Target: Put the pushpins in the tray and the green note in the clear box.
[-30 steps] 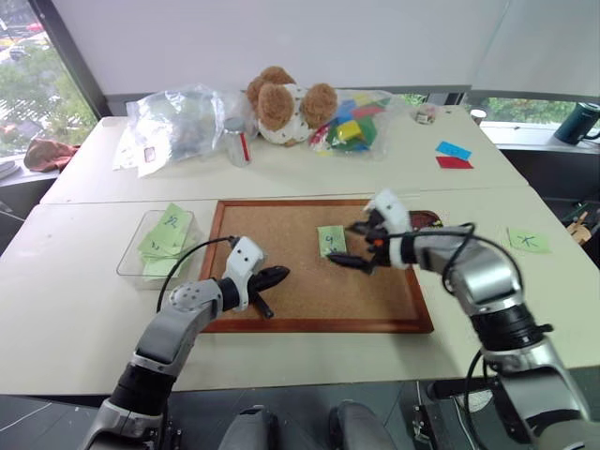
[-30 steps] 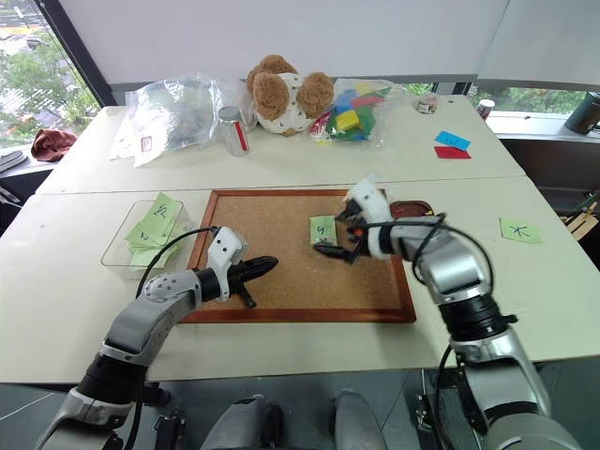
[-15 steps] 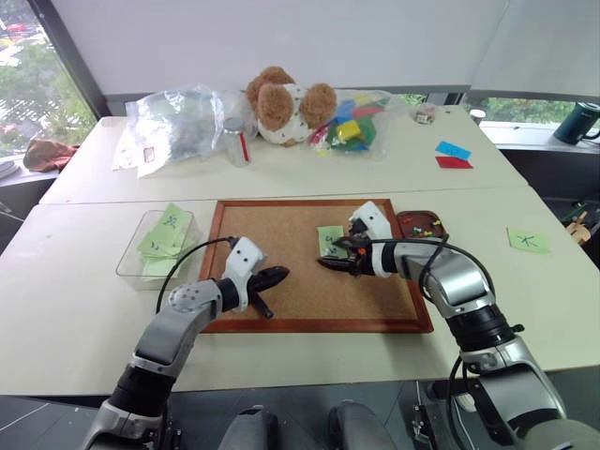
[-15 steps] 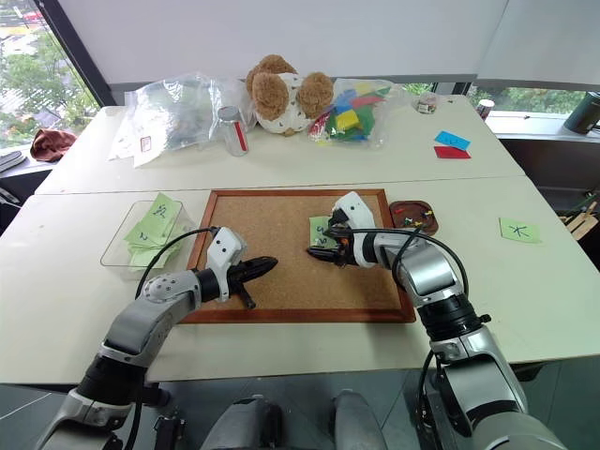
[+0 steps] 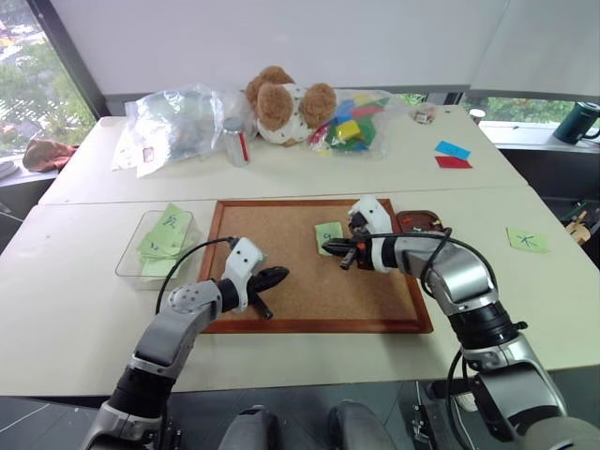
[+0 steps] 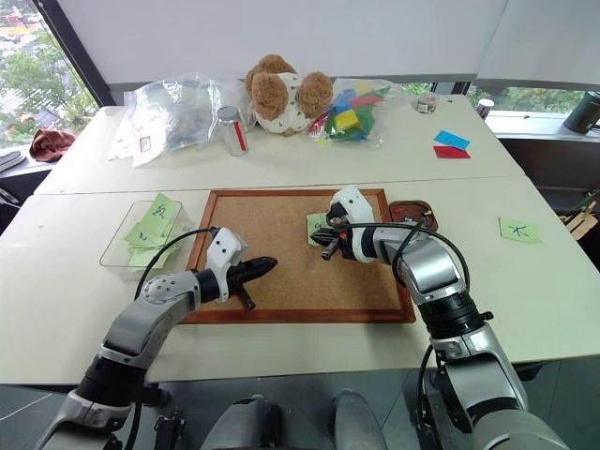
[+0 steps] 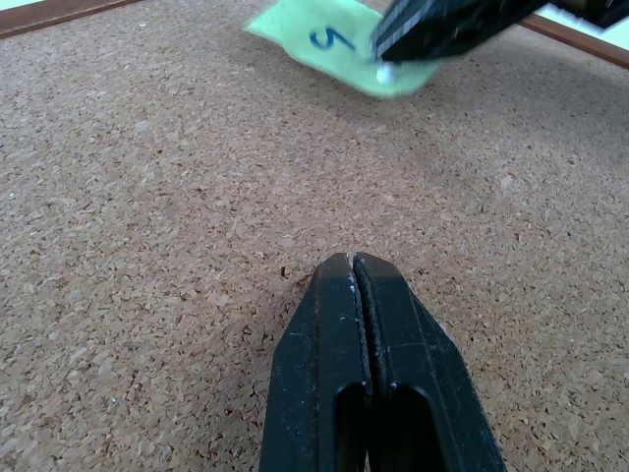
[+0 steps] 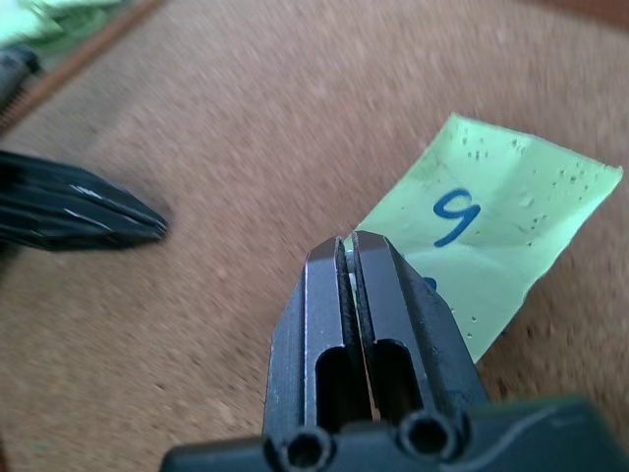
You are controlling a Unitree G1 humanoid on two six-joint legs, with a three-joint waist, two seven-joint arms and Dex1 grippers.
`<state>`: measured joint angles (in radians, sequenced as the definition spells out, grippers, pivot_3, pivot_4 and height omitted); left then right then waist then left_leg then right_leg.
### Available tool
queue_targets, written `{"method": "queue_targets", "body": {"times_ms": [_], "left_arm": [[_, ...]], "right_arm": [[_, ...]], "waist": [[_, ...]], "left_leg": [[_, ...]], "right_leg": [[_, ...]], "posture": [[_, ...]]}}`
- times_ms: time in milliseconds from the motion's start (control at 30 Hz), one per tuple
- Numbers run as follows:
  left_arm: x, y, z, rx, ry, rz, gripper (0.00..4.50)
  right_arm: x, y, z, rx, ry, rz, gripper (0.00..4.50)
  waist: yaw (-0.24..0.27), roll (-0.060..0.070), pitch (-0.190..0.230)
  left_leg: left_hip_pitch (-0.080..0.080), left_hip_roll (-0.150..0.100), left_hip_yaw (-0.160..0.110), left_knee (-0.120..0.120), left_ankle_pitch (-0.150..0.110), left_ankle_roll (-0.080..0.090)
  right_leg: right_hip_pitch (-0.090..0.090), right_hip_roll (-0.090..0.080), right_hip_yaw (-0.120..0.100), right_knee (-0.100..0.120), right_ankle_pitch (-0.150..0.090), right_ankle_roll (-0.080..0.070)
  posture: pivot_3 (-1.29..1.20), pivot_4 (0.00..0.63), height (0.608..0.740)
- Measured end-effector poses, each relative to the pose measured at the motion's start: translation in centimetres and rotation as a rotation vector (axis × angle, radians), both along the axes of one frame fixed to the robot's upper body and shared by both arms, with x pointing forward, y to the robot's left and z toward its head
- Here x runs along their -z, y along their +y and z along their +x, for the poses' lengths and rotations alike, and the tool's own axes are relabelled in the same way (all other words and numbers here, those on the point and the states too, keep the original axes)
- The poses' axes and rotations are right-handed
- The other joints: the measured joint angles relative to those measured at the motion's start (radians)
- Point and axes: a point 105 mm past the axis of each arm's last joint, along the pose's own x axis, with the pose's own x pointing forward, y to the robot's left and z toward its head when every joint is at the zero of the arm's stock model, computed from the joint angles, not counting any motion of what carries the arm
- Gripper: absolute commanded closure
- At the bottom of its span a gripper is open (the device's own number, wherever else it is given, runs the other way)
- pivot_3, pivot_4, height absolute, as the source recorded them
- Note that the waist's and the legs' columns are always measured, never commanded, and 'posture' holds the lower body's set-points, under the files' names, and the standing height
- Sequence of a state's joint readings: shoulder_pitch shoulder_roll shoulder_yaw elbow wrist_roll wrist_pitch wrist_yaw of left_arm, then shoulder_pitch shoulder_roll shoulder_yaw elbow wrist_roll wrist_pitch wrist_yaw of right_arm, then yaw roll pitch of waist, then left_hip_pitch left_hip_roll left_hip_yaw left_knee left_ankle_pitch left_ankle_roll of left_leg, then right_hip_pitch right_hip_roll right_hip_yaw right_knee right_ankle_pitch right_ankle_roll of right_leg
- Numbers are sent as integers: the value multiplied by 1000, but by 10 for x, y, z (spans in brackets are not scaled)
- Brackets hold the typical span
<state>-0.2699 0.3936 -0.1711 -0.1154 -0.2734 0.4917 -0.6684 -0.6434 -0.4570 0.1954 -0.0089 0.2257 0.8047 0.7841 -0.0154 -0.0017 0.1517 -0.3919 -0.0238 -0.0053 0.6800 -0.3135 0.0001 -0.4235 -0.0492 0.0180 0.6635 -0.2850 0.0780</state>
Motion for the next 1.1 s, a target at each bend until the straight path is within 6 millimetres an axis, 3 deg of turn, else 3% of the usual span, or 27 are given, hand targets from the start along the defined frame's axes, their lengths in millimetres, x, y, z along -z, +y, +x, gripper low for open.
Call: {"method": "queue_targets", "body": {"times_ms": [267,367,433,600,633,700,933,1100], "left_arm": [[-1,0,2,-16,24,-43,4500],[-6,1,5,-44,109,-161,3721],[-12,6,10,-69,149,-219,2772],[-76,9,26,-21,152,-479,301],[-86,7,26,-2,157,-533,86],[-97,2,25,32,186,-618,86],[-101,-15,37,23,394,-857,86],[-93,-29,38,19,505,-911,86]], "right_arm": [[-51,-3,-14,-58,-130,-1,4490],[-53,-5,-22,-85,-127,-14,4500],[-56,-6,-25,-97,-133,-22,4500],[-63,-7,-34,-136,-151,-43,4500],[-64,-6,-35,-143,-155,-45,4500],[-65,-5,-36,-151,-161,-45,4500],[-70,3,-46,-203,-182,-42,4500],[-72,10,-55,-260,-188,-36,4500]], "waist": [[2,0,0],[4,-1,0],[3,-1,1],[5,-2,1],[5,-2,1],[4,-2,1],[4,-3,2],[5,-4,2]], "left_leg": [[0,0,0,0,0,0],[-1,0,0,1,0,0],[-1,0,0,1,0,0],[-3,0,-1,2,0,0],[-3,0,-1,2,0,0],[-3,0,-1,2,0,0],[-3,0,-1,2,0,0],[-3,0,-1,2,3,-5]], "right_leg": [[0,0,0,0,0,0],[0,-1,0,0,0,0],[0,0,0,0,0,0],[-1,0,-1,-1,0,0],[-1,0,-1,-1,0,0],[-1,0,-1,-1,0,0],[-1,0,-1,0,0,0],[-2,0,-1,-1,0,0]], "posture": [[0,150,740],[0,150,740],[0,150,740],[0,150,740],[0,150,740],[0,150,740],[0,150,740],[0,150,740]]}}
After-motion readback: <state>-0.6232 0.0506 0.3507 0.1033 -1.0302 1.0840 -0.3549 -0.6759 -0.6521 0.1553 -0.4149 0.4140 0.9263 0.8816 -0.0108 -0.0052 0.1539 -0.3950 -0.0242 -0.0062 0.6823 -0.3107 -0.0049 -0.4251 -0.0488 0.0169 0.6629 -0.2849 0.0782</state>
